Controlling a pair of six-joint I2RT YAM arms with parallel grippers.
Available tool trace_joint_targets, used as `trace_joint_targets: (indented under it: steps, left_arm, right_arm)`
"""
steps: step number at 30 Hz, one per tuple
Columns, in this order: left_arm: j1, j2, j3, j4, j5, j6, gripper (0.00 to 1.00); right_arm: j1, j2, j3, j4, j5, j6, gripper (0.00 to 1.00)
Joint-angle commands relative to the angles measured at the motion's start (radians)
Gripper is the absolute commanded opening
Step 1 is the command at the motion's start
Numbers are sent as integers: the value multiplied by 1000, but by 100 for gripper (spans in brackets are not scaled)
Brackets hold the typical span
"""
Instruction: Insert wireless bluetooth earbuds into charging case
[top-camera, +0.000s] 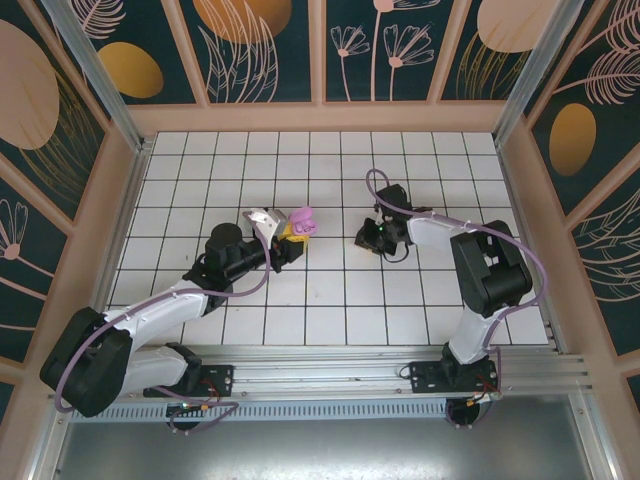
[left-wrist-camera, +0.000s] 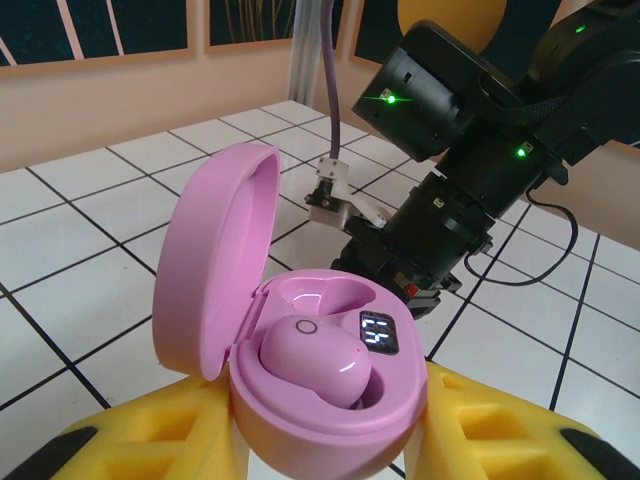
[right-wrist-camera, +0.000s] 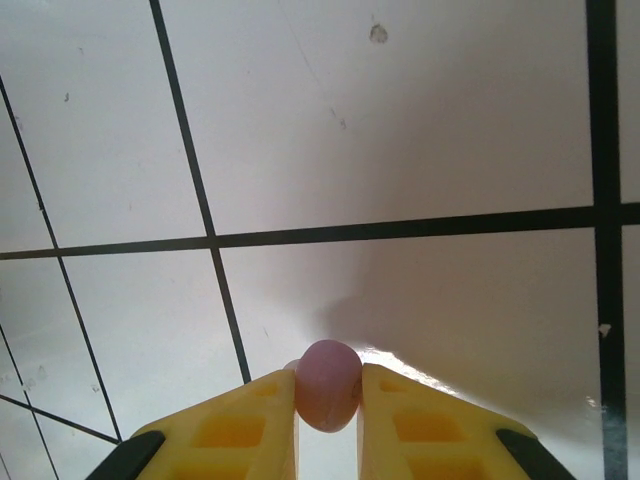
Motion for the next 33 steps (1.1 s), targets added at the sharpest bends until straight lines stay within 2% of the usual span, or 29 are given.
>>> trace_joint_targets:
  steps: [1, 16, 23, 26, 33]
  left_arm:
    - [-1, -11, -1, 3, 3, 17, 37]
    - [-1, 102, 52, 30, 70, 37, 37]
    - [-1, 141, 76, 47, 75, 23, 37]
    - [-1, 171, 97, 27, 83, 33, 36]
    - [-1, 214, 130, 43, 118, 19, 36]
  right_arm:
    - [9, -46, 21, -60, 37, -59, 18]
    - [89, -215, 104, -266, 201, -193, 17]
    - [121, -345, 141, -321, 211, -263, 16]
    - [131, -391, 140, -312, 171, -322, 17]
    - [171, -407, 239, -369, 170, -415, 15]
